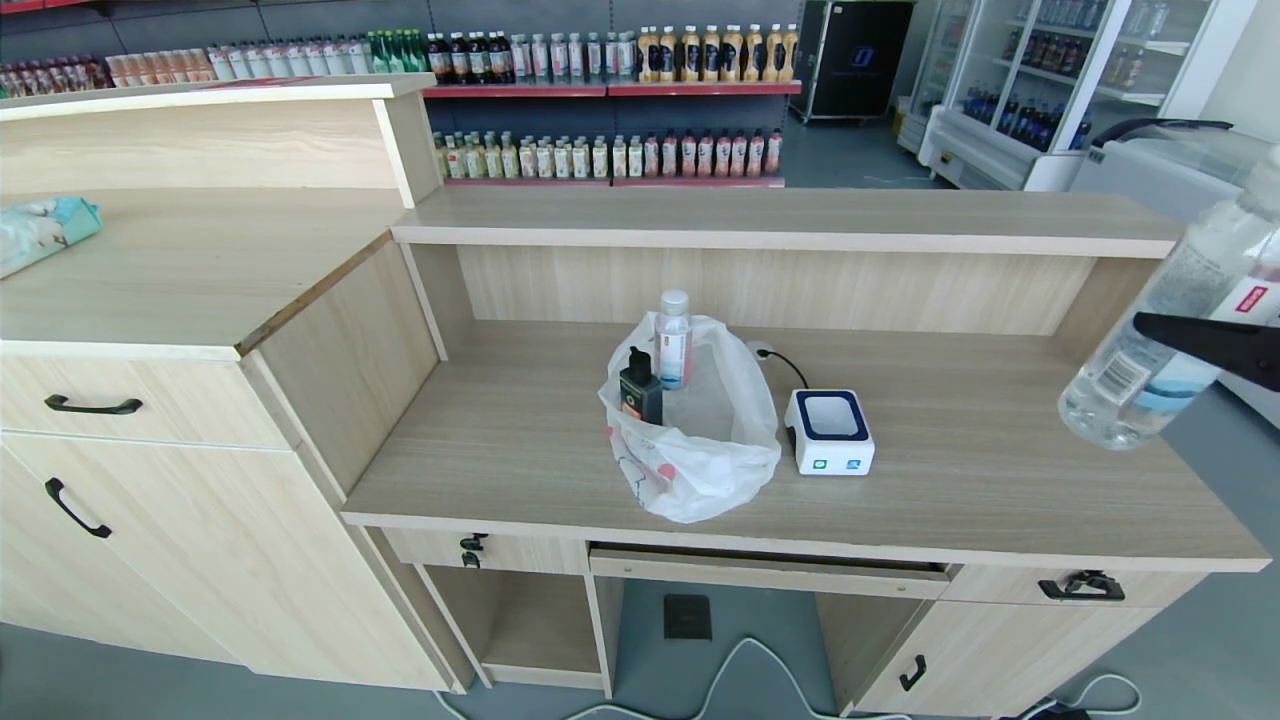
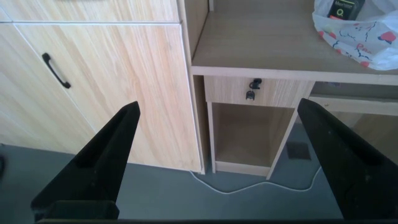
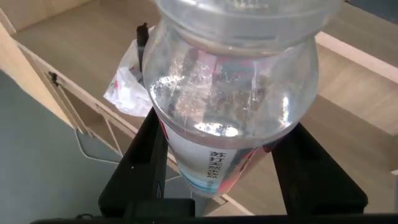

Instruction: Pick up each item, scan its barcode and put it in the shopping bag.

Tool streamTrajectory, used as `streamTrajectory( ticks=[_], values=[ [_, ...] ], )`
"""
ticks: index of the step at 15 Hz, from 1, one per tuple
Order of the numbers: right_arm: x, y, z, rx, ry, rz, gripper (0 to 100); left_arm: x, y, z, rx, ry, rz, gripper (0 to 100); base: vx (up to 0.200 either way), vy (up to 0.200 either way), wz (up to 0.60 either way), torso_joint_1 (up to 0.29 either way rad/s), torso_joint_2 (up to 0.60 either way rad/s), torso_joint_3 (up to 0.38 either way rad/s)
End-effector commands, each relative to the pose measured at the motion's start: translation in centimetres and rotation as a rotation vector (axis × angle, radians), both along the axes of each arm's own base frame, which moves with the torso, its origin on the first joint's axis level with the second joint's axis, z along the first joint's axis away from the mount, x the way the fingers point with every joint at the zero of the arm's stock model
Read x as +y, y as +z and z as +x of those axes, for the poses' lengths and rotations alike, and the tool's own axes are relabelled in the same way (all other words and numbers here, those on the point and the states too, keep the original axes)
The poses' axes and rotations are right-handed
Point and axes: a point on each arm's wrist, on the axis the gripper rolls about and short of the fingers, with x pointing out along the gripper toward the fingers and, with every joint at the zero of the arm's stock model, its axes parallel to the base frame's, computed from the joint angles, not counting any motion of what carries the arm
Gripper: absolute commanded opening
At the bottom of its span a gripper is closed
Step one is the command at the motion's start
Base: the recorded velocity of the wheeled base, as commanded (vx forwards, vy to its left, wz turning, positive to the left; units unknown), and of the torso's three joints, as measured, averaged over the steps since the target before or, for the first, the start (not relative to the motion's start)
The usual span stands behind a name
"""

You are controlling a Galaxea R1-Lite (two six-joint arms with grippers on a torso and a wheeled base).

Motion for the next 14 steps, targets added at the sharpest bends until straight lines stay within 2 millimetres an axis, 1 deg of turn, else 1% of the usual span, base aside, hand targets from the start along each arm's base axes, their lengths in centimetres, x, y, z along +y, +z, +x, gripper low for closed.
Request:
streamTrajectory(
  ticks=[1, 2, 6, 9, 12, 14],
  values=[
    [-3.4, -1.8, 2.5, 0.025, -0.154, -0.014, 0, 0.0, 0.0, 0.0, 0.000, 0.001, 0.000, 100, 0.000, 0.000, 0.00, 0.000, 0.00, 0.000],
    [-4.4, -1.7, 2.9, -0.015, -0.201, -0.040, 0, 0.0, 0.0, 0.0, 0.000, 0.000, 0.000, 100, 0.000, 0.000, 0.00, 0.000, 0.00, 0.000],
    [-5.9, -2.1, 4.1, -0.058, -0.263, -0.101, 0, 0.0, 0.0, 0.0, 0.000, 0.001, 0.000, 100, 0.000, 0.000, 0.00, 0.000, 0.00, 0.000],
    [-6.4, -2.7, 4.9, -0.055, -0.293, -0.114, 0, 0.0, 0.0, 0.0, 0.000, 0.001, 0.000, 100, 0.000, 0.000, 0.60, 0.001, 0.00, 0.002],
    [-7.0, -3.4, 6.3, -0.065, -0.306, -0.179, 0, 0.0, 0.0, 0.0, 0.000, 0.001, 0.000, 100, 0.000, 0.000, 0.60, -0.001, 0.00, 0.001],
    [-7.7, -4.5, 8.1, -0.114, -0.299, -0.246, 0, 0.0, 0.0, 0.0, 0.000, 0.001, 0.000, 100, 0.000, 0.000, 0.60, 0.005, 0.00, 0.002]
  ],
)
